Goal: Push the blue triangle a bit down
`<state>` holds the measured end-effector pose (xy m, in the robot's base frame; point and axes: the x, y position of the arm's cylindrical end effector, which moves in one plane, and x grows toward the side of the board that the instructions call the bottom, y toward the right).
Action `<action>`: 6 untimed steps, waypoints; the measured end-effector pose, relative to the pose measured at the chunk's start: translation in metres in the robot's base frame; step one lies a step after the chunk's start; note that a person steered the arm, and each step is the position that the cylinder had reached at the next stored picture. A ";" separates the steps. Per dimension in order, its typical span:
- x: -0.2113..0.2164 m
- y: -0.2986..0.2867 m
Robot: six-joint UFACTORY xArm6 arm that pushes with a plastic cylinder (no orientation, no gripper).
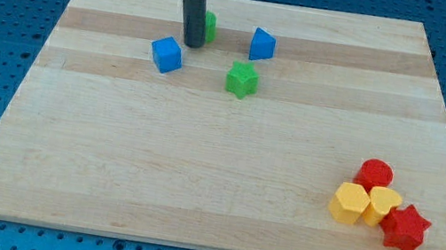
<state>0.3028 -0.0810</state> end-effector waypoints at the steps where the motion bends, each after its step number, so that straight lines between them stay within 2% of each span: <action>1: -0.012 0.014; 2: -0.021 0.045; 3: -0.010 0.045; 4: -0.007 0.072; 5: -0.008 0.131; 6: -0.002 0.140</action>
